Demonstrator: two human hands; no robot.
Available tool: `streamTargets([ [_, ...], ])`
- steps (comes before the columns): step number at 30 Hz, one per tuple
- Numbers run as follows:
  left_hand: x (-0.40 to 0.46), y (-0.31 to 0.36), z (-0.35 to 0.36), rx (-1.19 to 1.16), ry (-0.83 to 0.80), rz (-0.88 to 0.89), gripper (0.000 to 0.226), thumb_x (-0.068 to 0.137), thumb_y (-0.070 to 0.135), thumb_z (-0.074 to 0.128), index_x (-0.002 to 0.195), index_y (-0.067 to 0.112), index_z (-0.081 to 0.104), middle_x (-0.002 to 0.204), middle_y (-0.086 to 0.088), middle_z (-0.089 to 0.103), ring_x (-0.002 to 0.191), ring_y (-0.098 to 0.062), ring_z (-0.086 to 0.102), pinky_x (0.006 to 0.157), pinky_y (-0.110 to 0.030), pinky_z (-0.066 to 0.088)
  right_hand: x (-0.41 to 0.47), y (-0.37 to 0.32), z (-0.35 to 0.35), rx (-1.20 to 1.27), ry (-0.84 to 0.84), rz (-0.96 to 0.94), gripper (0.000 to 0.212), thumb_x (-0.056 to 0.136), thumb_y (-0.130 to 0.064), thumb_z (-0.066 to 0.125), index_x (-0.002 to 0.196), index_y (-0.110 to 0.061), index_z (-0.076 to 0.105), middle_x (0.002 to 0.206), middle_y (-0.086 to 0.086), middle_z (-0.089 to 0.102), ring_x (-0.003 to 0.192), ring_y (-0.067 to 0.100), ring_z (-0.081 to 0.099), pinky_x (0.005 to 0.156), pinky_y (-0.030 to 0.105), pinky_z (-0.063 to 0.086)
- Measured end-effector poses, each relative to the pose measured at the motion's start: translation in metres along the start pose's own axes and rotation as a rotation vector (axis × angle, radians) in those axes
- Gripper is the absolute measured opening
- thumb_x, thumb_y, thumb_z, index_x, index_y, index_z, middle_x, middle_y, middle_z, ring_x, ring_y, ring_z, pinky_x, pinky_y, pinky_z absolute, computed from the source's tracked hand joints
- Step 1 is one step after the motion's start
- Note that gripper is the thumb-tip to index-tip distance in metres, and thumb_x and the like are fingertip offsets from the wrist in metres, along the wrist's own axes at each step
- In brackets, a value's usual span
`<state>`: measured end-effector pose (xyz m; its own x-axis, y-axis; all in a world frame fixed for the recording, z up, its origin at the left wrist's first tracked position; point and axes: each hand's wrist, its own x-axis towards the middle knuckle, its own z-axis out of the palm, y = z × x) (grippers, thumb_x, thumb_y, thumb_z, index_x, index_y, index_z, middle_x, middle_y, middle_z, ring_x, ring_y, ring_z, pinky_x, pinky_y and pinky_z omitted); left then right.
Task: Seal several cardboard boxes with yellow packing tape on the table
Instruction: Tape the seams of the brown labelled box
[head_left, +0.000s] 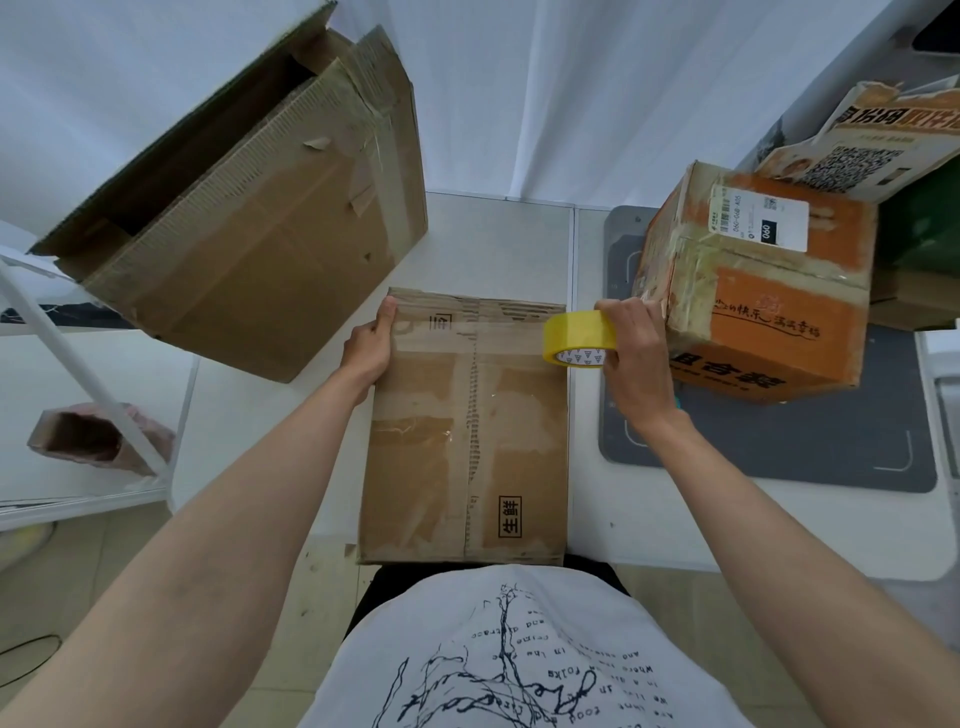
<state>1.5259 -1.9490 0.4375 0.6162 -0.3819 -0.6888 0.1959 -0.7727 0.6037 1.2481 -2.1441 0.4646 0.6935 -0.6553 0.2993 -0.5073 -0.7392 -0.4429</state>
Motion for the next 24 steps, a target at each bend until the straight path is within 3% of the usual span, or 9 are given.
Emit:
streamTargets([
  [5,-0.003,0.002,0.0,-0.008,-0.01,0.008,0.086,0.087,0.087,0.027,0.123,0.02,0.067,0.119,-0.006,0.066,0.113,-0.03,0.059,0.105,-0.049,0.048,0.005,0.013,-0.011,-0.116,-0.08,-0.118,0.049,0.075,0.019,0.059,0.116,-0.008,0.054,0.101,0.016,0.058,0.096,0.03,0.045,0.08,0.041,0.041],
  [9,-0.002,0.001,-0.001,0.01,0.0,0.008,0.09,0.085,0.088,0.026,0.126,0.019,0.067,0.121,-0.007,0.067,0.115,-0.03,0.059,0.106,-0.05,0.048,0.006,0.019,-0.017,-0.191,-0.182,-0.187,0.053,0.076,0.013,0.071,0.118,-0.01,0.05,0.098,0.016,0.057,0.092,0.033,0.049,0.076,0.042,0.044],
  [13,-0.004,0.003,0.001,-0.001,-0.007,0.015,0.084,0.089,0.084,0.027,0.123,0.018,0.067,0.119,-0.006,0.066,0.113,-0.029,0.06,0.104,-0.048,0.049,0.012,0.024,-0.026,-0.248,-0.273,-0.279,0.053,0.079,-0.024,0.083,0.119,-0.011,0.052,0.098,0.015,0.056,0.089,0.032,0.051,0.077,0.043,0.044],
  [17,-0.003,0.0,-0.004,0.002,-0.012,-0.006,0.109,0.068,0.102,0.024,0.124,0.019,0.068,0.12,-0.006,0.067,0.113,-0.03,0.061,0.104,-0.049,0.049,0.013,0.022,-0.028,-0.272,-0.306,-0.242,0.058,0.087,-0.066,0.058,0.118,-0.016,0.053,0.095,0.006,0.05,0.089,0.025,0.045,0.08,0.04,0.036],
  [19,0.001,-0.004,-0.006,0.011,-0.013,-0.01,0.119,0.057,0.107,0.023,0.124,0.021,0.068,0.12,-0.006,0.068,0.112,-0.03,0.061,0.104,-0.05,0.049,0.015,0.017,-0.026,-0.284,-0.298,-0.194,0.055,0.093,-0.066,0.045,0.114,-0.017,0.054,0.094,0.007,0.051,0.09,0.026,0.046,0.081,0.041,0.034],
  [24,-0.002,0.0,-0.003,0.014,-0.015,-0.005,0.098,0.077,0.095,0.025,0.122,0.02,0.068,0.119,-0.007,0.068,0.111,-0.03,0.061,0.104,-0.05,0.049,0.0,0.019,-0.019,-0.342,-0.307,-0.102,0.052,0.093,-0.063,0.045,0.11,-0.016,0.058,0.093,0.008,0.053,0.092,0.029,0.048,0.082,0.042,0.035],
])
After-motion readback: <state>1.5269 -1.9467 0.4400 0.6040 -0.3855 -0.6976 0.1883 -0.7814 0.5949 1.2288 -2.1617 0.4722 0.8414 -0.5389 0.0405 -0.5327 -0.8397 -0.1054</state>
